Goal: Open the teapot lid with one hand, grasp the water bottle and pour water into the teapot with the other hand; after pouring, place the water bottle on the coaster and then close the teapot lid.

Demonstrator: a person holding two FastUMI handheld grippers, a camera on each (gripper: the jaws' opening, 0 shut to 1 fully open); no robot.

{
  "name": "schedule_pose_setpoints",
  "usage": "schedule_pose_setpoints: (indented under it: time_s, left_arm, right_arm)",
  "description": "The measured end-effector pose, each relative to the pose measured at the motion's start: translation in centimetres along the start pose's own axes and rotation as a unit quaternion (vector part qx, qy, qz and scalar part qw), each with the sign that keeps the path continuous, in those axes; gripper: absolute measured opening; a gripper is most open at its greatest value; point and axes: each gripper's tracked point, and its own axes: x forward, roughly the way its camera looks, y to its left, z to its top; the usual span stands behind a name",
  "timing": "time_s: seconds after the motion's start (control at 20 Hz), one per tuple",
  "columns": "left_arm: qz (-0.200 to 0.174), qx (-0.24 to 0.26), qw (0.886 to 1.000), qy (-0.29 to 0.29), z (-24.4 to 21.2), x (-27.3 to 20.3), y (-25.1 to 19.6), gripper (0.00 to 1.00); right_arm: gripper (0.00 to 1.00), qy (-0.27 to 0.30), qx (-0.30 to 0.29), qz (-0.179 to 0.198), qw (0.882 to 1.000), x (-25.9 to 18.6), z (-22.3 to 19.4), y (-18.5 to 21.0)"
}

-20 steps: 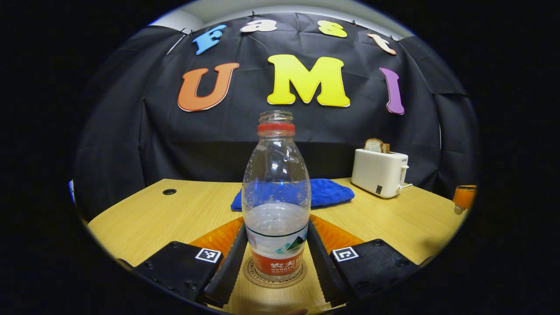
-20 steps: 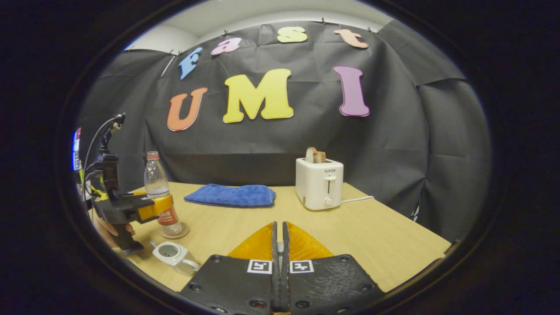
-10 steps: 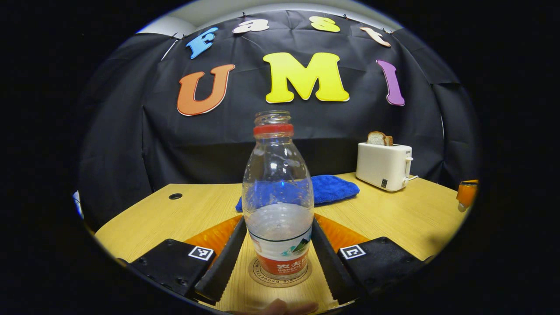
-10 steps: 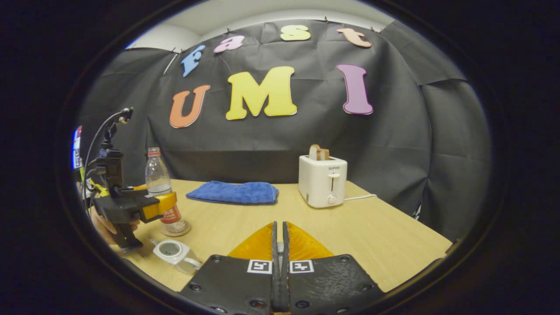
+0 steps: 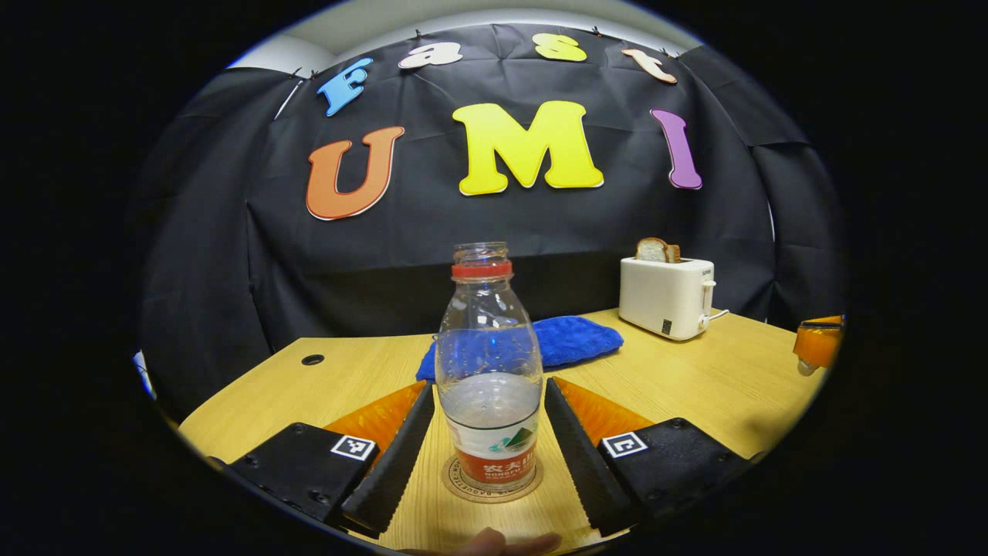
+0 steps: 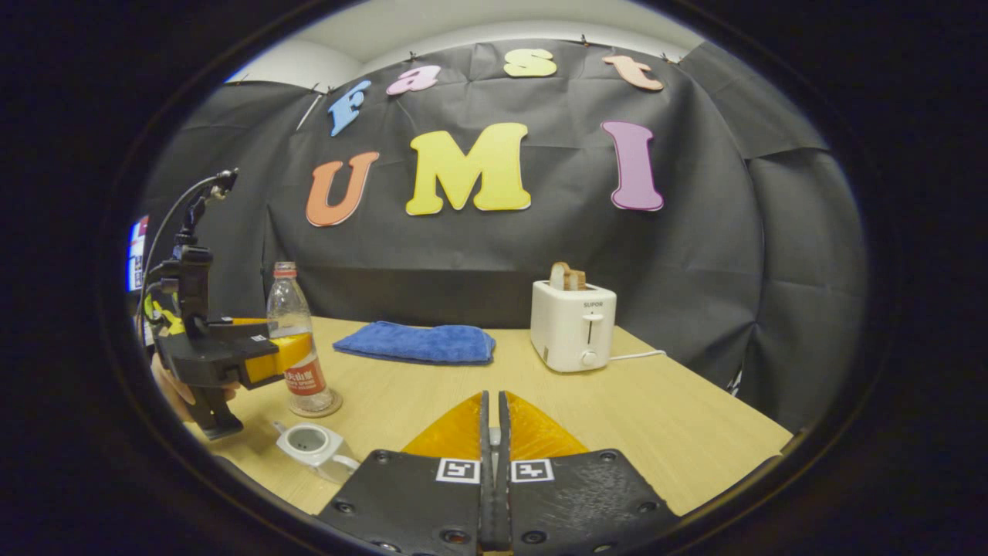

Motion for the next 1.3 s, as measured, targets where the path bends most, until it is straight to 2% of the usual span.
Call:
schedule_pose_setpoints:
  time_s: [0.2,0.45,0.6,0.85,1.05,1.15,1.3]
  left_arm:
    - [0.005,-0.033,0.999,-0.011,0.8,-2.3,0.1,0.92]
    - [0.018,-0.040,0.999,-0.029,1.7,-6.2,0.2,0.92]
    - [0.054,-0.024,0.998,-0.019,0.6,-8.9,1.1,0.92]
    - [0.040,-0.029,0.999,-0.011,-0.6,-12.5,0.0,0.92]
    - [0.036,-0.042,0.998,-0.014,-0.5,-14.8,0.6,0.92]
    - [0.028,-0.031,0.999,-0.021,0.1,-15.8,0.6,0.92]
    - [0.028,0.014,0.999,-0.029,0.8,-17.0,1.6,0.92]
  right_arm:
    - [0.00,-0.001,0.005,0.015,1.000,-0.1,0.0,0.9]
    - [0.00,0.009,0.012,0.044,0.999,0.2,-1.0,2.9]
    - [0.00,0.015,0.013,0.086,0.996,0.4,-1.9,5.6]
    - [0.00,0.040,0.018,0.127,0.991,0.5,-3.4,8.5]
    - [0.00,0.042,0.040,0.178,0.982,-0.3,-3.1,11.2]
    - [0.00,0.035,0.049,0.200,0.978,-0.3,-2.7,12.1]
    - [0.00,0.026,0.054,0.214,0.975,-0.1,-1.9,13.2]
